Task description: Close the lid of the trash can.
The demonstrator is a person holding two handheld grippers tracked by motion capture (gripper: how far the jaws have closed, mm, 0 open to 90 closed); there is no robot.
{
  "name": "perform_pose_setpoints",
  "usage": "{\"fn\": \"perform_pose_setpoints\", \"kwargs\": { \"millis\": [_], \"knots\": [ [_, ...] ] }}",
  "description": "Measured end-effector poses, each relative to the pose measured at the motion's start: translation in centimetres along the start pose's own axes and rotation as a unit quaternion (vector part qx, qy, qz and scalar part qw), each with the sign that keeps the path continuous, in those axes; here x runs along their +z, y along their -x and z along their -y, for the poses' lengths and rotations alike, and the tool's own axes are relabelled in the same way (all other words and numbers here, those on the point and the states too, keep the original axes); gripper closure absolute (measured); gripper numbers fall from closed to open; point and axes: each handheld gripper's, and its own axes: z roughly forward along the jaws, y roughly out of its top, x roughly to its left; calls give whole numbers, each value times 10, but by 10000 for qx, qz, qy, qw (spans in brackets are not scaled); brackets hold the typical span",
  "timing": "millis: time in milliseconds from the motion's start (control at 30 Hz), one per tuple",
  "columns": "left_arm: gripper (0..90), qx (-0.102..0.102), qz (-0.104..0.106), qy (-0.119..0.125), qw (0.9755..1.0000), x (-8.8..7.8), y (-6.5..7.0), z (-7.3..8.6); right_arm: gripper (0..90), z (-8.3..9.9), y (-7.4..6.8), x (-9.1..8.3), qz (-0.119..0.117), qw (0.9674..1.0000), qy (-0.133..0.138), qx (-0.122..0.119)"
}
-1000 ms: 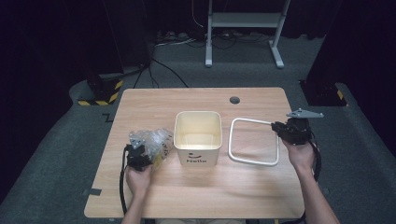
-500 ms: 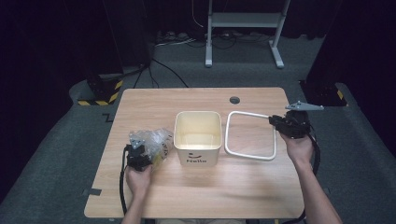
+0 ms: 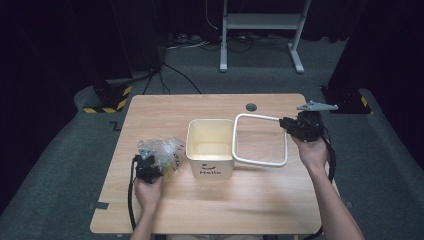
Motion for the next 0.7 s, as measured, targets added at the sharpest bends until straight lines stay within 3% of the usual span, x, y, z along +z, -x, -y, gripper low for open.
{"fn": "perform_pose_setpoints", "kwargs": {
  "millis": [300,700],
  "knots": [
    [353,2,1,1,10000,0,0,0,782,-10,-11,8,-87,10000,-25,-5],
    [351,-27,24,15,10000,0,-1,0,782,-25,-34,26,-405,9992,-51,-25]
  ]
}}
